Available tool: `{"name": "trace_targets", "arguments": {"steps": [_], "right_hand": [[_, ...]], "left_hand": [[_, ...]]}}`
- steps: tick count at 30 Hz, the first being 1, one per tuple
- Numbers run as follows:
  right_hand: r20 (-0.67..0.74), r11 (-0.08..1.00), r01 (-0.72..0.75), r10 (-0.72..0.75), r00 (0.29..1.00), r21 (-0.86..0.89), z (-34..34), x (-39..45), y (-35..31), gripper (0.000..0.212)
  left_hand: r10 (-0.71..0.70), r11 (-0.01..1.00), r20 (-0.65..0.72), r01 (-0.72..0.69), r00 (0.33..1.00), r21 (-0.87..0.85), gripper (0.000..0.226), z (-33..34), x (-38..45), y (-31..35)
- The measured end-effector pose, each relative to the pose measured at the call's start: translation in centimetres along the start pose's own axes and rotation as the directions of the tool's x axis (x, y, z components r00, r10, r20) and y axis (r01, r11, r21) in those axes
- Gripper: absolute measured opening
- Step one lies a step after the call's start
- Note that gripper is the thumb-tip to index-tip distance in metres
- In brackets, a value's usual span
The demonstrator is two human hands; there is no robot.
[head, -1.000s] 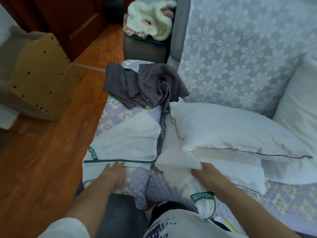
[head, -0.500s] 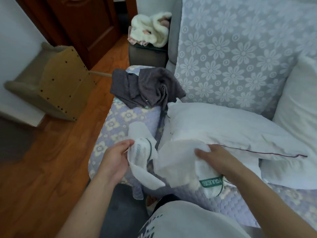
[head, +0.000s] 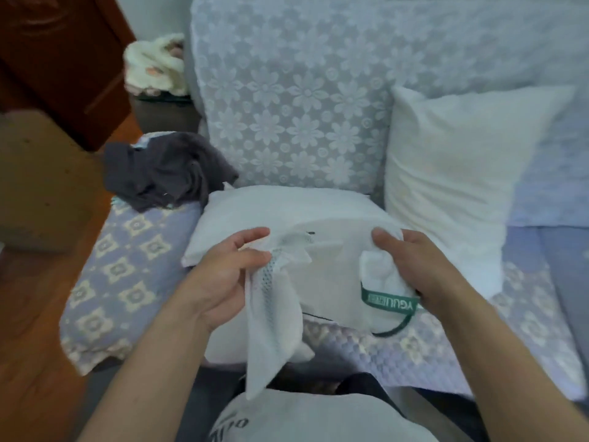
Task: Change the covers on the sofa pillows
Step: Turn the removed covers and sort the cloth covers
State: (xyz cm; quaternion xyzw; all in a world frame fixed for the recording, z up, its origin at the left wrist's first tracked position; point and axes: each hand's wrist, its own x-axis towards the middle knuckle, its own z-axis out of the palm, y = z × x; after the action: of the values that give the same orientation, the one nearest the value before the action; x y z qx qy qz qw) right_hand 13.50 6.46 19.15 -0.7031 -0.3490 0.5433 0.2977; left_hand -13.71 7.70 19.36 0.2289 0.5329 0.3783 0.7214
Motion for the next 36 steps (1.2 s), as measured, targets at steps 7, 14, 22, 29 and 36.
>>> {"name": "trace_targets", "arguments": {"steps": [7,14,22,29,36], "right_hand": [[-0.360,0.978,-0.012,0.087,0.929,0.206,-11.1,-6.7,9.7,0.016],[-0.638,0.880,-0.060,0.387,0.666,0.471,-14.3,-17.4,22.0,0.012],[-0.671,0.817,-0.032,0.494,0.554,0.575,-27.1,-20.5,29.2,0.018],[-0.518,0.783,-0.171,0.541,0.663,0.598,-39.2,-21.9,33.7,0.046],[-0.509,0.802,-0.210,0.531,0.677,0.559,-50.0,-19.1,36.4,0.056]], "left_hand": [[-0.388,0.893,0.283,0.282,0.877,0.352,0.035,11.4,2.7,-6.4],[-0.543,0.779,0.280,0.351,0.792,0.519,0.035,20.6,1.1,-14.7],[-0.402,0.761,0.259,0.164,0.878,0.628,0.031,35.0,-0.2,-22.4],[-0.354,0.764,0.144,0.197,0.924,0.614,0.024,47.9,-1.7,-29.7],[-0.250,0.695,0.236,0.004,0.939,0.719,0.022,56.1,-0.2,-31.5]]}}
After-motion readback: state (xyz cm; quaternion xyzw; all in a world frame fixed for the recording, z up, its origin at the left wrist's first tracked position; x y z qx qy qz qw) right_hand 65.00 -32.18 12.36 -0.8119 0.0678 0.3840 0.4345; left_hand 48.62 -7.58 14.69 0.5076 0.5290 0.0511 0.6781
